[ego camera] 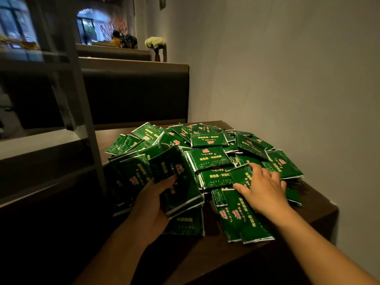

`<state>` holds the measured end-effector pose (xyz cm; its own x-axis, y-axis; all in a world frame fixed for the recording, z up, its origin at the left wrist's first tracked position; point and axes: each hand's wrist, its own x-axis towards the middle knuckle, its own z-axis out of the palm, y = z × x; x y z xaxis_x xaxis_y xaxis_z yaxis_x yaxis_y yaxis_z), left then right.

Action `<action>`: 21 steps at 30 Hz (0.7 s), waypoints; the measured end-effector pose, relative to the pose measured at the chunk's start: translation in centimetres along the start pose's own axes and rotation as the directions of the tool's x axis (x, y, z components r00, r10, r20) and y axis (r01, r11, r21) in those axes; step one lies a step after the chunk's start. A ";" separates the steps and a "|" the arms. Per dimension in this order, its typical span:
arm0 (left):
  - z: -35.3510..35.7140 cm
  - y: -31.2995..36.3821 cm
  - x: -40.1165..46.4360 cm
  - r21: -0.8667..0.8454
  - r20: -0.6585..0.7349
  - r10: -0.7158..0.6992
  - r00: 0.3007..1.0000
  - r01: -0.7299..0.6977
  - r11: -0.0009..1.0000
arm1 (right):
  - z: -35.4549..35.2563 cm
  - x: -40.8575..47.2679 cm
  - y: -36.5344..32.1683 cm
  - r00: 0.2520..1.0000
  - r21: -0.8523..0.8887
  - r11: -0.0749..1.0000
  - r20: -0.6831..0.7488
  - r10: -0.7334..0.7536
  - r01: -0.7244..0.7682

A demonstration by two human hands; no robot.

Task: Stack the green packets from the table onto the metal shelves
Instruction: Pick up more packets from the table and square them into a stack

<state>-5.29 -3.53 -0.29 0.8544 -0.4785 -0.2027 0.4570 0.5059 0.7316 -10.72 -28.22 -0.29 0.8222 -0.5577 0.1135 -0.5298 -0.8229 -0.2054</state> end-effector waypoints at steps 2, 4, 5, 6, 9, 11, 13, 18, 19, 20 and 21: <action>-0.1 -0.1 0.0 0.008 -0.005 -0.010 1.000 0.010 1.000 | 0.3 0.0 0.1 0.999 -0.021 0.999 0.000 0.041 -0.041; -0.1 -0.1 -0.1 0.021 -0.009 -0.012 1.000 0.012 1.000 | 0.3 -0.1 0.1 0.998 -0.015 0.998 -0.028 0.062 -0.063; 0.0 -0.2 -0.1 0.027 -0.010 -0.010 1.000 0.011 1.000 | 0.2 -0.1 0.0 0.997 0.013 0.998 -0.040 0.063 -0.063; 0.0 -0.2 -0.1 0.033 -0.012 -0.007 1.000 0.008 0.999 | 0.0 -0.1 -0.1 0.997 0.071 0.996 -0.050 0.062 -0.058; 0.1 -0.1 -0.2 0.046 -0.011 0.003 1.000 -0.002 0.999 | -0.6 0.0 -0.3 0.994 0.342 0.940 -0.091 0.053 -0.019; 0.2 -0.1 -0.2 0.050 -0.009 0.014 1.000 -0.014 0.999 | -1.1 0.0 -0.6 0.987 0.467 0.884 -0.157 0.046 0.033; 0.2 -0.1 -0.2 0.057 -0.013 0.029 1.000 -0.028 0.998 | -1.8 -0.2 -1.2 0.980 0.583 0.808 -0.193 0.039 0.083; 0.5 -0.4 -0.2 0.046 -0.017 0.043 0.999 -0.042 0.998 | -2.6 -2.0 -4.6 0.988 0.786 0.598 -0.115 -0.103 0.153; 0.5 -0.4 -0.3 0.037 -0.020 0.043 0.999 -0.043 0.998 | -2.6 -2.5 -5.4 0.986 0.816 0.557 -0.098 -0.136 0.158; 0.5 -0.4 -0.3 0.032 -0.022 0.045 0.999 -0.044 0.999 | -2.5 -2.9 -6.1 0.982 0.838 0.521 -0.082 -0.172 0.162; 0.5 -0.5 -0.4 0.035 -0.026 0.049 0.998 -0.048 0.998 | -2.3 -3.2 -6.7 0.976 0.856 0.492 -0.063 -0.206 0.159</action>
<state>-5.94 -3.95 -0.22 0.8820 -0.4340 -0.1836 0.4063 0.5030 0.7628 -10.29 -21.11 2.95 0.8992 -0.3816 0.2140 0.0478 -0.4006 -0.9150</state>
